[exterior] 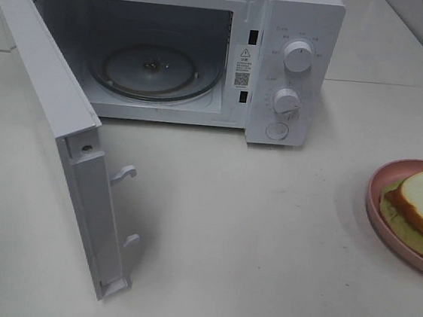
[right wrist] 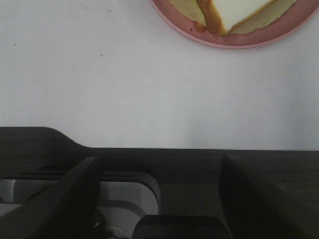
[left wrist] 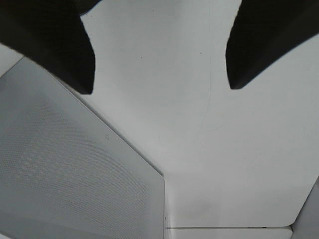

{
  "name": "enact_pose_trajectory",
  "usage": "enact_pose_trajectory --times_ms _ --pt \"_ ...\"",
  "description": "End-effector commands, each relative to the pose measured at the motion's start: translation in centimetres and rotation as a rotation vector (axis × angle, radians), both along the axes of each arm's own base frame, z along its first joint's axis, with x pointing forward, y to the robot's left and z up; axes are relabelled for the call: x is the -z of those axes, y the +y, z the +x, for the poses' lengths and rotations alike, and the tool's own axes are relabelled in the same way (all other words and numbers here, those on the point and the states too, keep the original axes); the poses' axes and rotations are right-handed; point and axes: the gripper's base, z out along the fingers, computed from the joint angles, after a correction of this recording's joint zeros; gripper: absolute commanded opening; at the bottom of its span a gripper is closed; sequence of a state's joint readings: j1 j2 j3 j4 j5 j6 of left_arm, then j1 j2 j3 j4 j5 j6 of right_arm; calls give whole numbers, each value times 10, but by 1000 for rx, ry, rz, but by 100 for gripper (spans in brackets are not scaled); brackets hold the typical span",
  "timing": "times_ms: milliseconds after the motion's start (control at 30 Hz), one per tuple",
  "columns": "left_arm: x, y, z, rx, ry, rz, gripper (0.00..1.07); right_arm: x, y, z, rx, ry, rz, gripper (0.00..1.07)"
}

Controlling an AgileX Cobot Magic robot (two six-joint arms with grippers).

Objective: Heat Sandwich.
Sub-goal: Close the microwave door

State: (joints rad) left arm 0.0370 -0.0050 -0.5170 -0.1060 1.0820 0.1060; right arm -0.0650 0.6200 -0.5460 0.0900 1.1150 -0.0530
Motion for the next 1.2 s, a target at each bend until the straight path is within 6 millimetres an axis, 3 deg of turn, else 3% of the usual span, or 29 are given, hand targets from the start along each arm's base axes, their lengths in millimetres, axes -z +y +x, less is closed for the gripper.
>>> enact_pose_trajectory --times_ms 33,300,767,1200 --pt "-1 0 0 -3 -18 -10 70 -3 1 -8 8 -85 2 67" --pt "-1 0 0 -3 -18 -10 70 -7 1 -29 15 -328 -24 67" --pt "-1 0 0 -3 -18 -10 70 -13 3 -58 15 -529 -35 67" --pt "-1 0 0 -3 -18 -10 70 -14 4 -72 12 -620 -39 67"
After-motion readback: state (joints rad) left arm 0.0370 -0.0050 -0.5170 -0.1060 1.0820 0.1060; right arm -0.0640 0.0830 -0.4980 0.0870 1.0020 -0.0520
